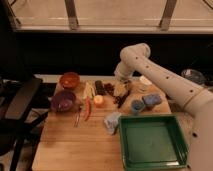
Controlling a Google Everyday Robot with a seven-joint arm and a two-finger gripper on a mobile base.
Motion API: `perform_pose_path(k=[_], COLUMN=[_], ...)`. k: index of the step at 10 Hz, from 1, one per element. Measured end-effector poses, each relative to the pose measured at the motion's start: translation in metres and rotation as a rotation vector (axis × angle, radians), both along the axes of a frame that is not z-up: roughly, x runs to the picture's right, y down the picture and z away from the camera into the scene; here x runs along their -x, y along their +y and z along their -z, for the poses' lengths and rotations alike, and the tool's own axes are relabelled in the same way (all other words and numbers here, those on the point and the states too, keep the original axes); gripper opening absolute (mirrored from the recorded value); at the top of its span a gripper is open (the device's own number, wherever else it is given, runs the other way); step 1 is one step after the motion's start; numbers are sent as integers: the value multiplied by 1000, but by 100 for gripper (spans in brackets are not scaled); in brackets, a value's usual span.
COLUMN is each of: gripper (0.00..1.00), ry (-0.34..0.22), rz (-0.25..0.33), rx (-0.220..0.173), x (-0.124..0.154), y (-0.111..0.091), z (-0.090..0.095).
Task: Wipe tray with eraser
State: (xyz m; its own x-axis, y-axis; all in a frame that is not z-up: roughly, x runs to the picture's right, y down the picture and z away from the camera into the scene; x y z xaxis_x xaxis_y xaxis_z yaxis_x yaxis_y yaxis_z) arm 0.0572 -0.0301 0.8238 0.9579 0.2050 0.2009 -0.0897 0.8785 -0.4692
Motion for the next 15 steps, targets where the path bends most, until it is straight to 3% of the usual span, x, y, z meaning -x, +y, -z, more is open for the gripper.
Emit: perform_pose_path(k=[4,8,11,15], gripper=[80,80,80,80], ry=[8,39,64,60], rz=[-12,-28,-66,-66], rx=[18,42,77,82], x=[54,67,74,75], y=[-14,-12,3,6], z=[-42,-74,-103,-107])
